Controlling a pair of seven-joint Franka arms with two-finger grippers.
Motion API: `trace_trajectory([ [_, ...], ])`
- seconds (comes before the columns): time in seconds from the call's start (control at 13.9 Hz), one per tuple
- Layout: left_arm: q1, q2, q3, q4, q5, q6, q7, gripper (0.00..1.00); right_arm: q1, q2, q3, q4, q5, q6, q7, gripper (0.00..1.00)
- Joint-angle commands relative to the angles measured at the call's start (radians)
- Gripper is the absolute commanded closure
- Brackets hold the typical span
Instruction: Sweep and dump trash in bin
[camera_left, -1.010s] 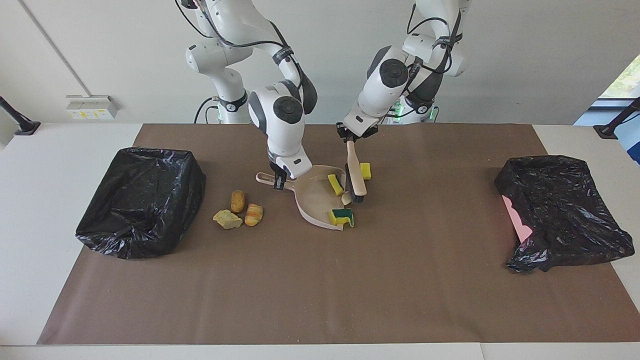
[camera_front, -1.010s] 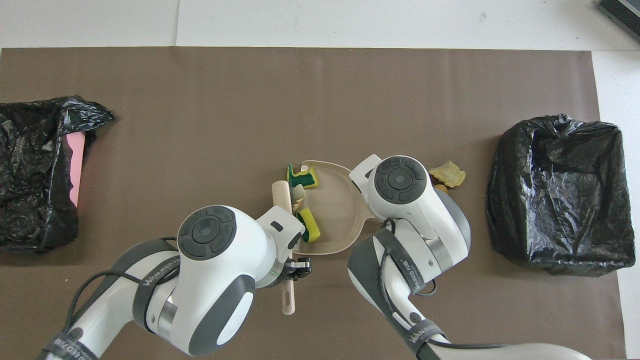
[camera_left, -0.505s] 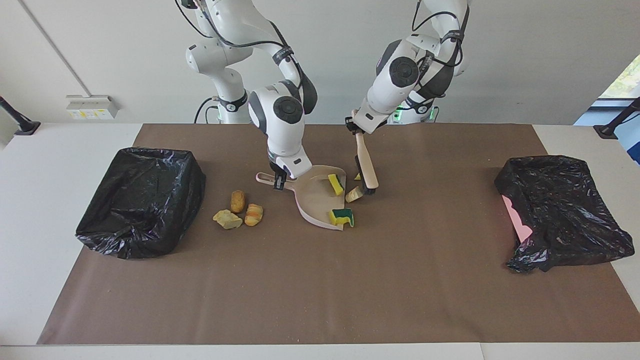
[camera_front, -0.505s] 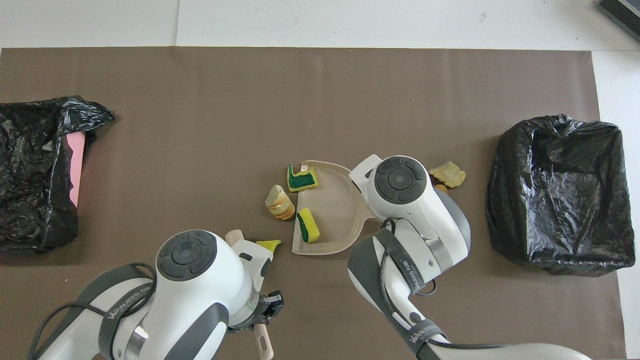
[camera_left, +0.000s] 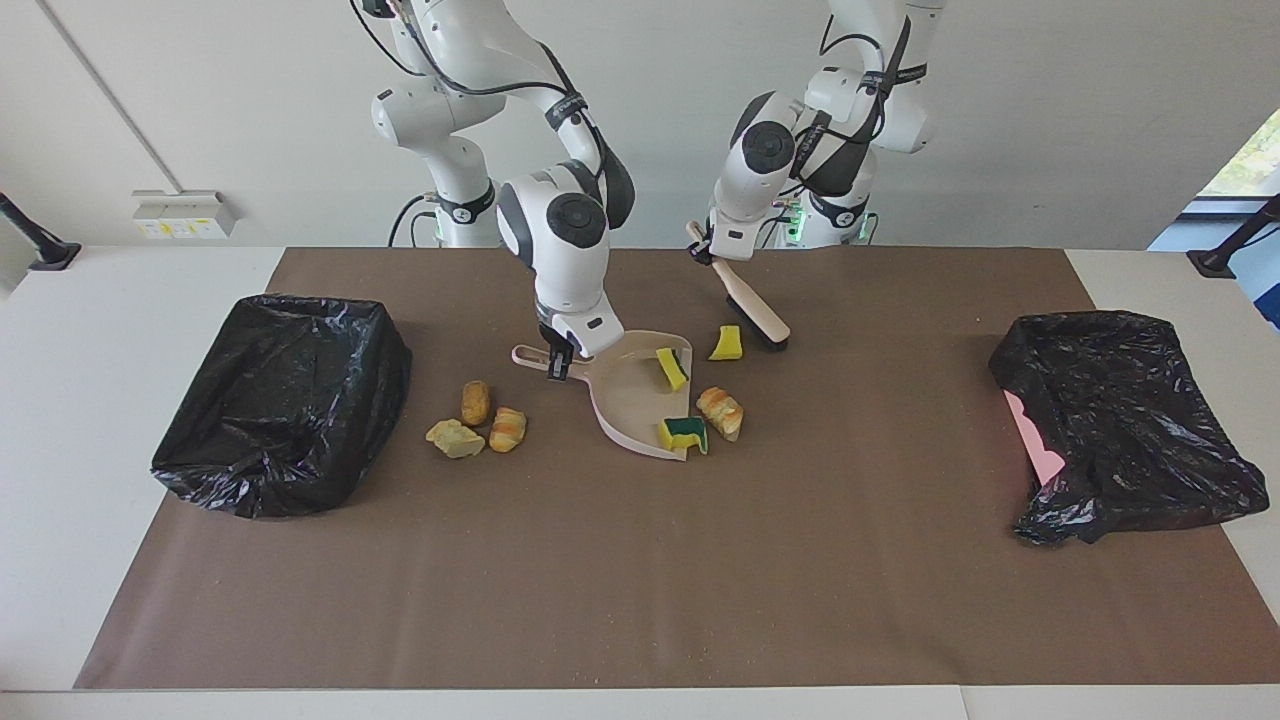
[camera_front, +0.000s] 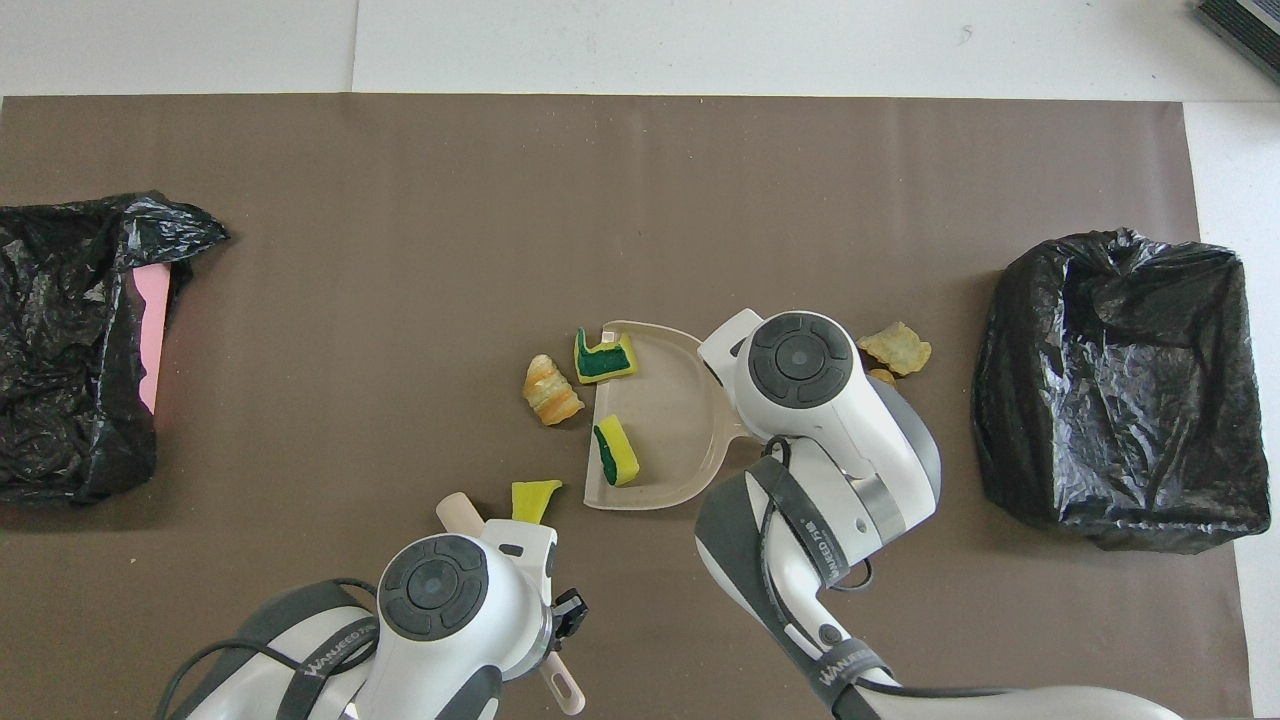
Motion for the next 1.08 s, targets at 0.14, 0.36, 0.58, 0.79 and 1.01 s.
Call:
trace_trajectory([
  [0.14,-0.004,0.166,0.009,0.104,-0.003,0.185,0.132,1.00,-0.002,0.000,0.006,-0.018,-0.010,0.027,0.004,1.00],
  [0.36,-0.019,0.196,0.008,0.161,-0.003,0.193,0.391,1.00,-0.002,0.000,0.006,-0.018,-0.010,0.027,0.004,1.00],
  [0.58,-0.070,0.197,0.008,0.184,-0.005,0.185,0.499,1.00,-0.004,0.000,0.006,-0.018,-0.010,0.029,0.002,1.00],
  [0.79,-0.078,0.191,0.008,0.224,-0.005,0.151,0.504,1.00,-0.004,0.000,0.006,-0.018,-0.010,0.027,0.002,1.00],
  [1.01,-0.017,0.173,0.017,0.296,0.002,-0.081,0.516,1.00,-0.004,0.000,0.006,-0.018,-0.010,0.027,0.002,1.00],
])
